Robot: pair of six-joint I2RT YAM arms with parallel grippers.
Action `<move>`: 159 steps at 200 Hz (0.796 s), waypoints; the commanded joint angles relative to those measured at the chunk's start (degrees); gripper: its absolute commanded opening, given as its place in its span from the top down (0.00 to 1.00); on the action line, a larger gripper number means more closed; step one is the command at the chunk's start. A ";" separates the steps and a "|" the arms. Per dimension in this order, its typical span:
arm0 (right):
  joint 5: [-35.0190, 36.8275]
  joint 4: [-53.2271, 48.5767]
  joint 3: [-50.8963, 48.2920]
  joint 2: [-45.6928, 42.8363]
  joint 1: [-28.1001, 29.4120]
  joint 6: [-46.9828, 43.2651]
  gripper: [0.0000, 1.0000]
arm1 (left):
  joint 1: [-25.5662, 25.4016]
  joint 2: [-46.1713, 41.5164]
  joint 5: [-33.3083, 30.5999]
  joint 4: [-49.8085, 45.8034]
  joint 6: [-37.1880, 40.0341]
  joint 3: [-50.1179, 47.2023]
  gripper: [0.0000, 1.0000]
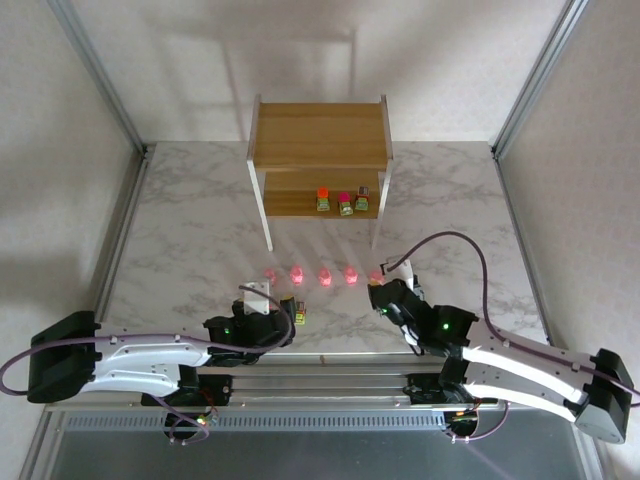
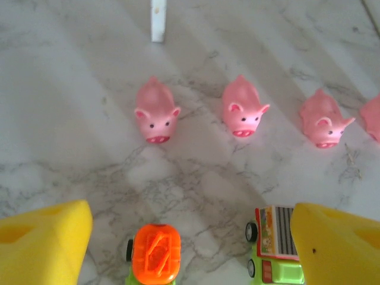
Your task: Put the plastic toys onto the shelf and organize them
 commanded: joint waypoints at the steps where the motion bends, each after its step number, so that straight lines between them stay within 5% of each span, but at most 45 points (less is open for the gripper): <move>1: 0.83 -1.04 -0.79 -4.27 -0.16 -1.30 0.41 | -0.55 0.37 1.03 -4.84 -8.00 -0.97 0.16; 84: -3.10 0.38 -2.80 -6.95 -0.48 -1.70 0.45 | -4.85 -2.96 2.43 -6.88 -11.18 -4.97 0.20; 159: -2.54 -0.49 -3.05 -8.25 -0.48 -1.07 0.50 | -5.93 3.78 4.68 -6.48 -11.22 -3.94 0.34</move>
